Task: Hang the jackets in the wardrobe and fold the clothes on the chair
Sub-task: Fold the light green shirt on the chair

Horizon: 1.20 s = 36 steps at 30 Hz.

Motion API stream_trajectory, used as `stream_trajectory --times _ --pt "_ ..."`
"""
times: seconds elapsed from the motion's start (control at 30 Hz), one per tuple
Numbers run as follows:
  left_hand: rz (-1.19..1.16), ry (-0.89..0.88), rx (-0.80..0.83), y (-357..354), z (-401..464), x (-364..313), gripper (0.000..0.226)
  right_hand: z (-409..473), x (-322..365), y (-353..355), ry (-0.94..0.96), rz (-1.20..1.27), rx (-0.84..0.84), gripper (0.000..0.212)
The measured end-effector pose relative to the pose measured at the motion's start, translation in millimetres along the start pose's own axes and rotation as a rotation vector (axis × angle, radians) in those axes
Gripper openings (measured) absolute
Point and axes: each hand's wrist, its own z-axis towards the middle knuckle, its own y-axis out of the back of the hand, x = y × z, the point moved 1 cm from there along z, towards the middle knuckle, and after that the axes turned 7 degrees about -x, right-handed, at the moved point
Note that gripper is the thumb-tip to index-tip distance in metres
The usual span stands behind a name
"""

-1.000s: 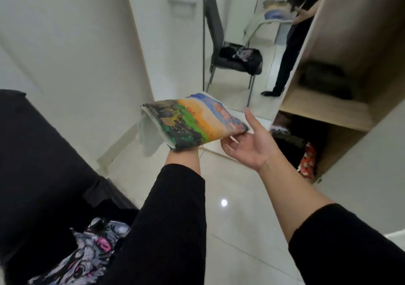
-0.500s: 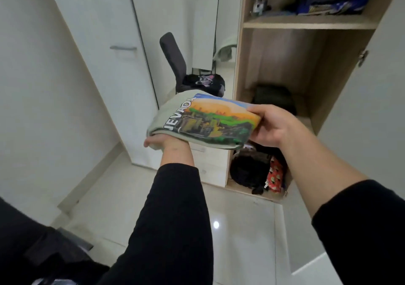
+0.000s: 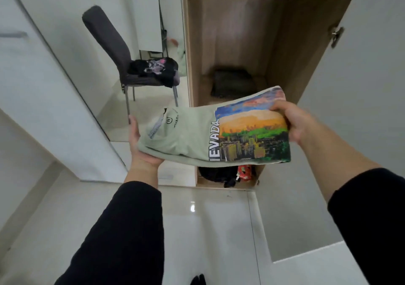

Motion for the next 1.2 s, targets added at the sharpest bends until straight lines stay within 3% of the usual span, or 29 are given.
stream_trajectory --times 0.1,0.17,0.27,0.5,0.73,0.9,0.93,1.03,1.1,1.2 --pt "0.378 0.271 -0.054 -3 54 9 0.039 37 2 5 0.024 -0.012 -0.066 0.034" --pt "0.629 0.326 -0.136 -12 85 29 0.019 59 0 7 0.052 -0.017 -0.093 0.031" --pt "0.835 0.296 -0.278 -22 128 61 0.017 94 -2 9 0.072 -0.036 -0.108 0.031" --pt "0.839 0.079 -0.214 -46 229 109 0.033 207 5 27 0.126 -0.017 -0.202 0.033" --pt "0.831 0.016 -0.21 -60 336 134 0.039 339 10 38 0.252 -0.119 -0.385 0.05" --pt "0.789 -0.037 -0.319 -45 395 146 0.044 403 10 35 0.292 -0.095 -0.433 0.059" --pt "0.888 -0.09 -0.369 -39 405 149 0.046 411 5 33 0.329 -0.205 -0.452 0.06" --pt "1.537 -0.325 -0.449 -26 408 165 0.05 423 -23 19 0.35 -0.887 -0.413 0.063" --pt "1.864 -0.517 -0.251 -23 398 184 0.052 421 -45 9 0.282 -1.197 -0.296 0.06" --pt "2.354 -0.401 0.023 -3 384 204 0.056 414 -72 6 0.23 -1.378 -0.229 0.058"
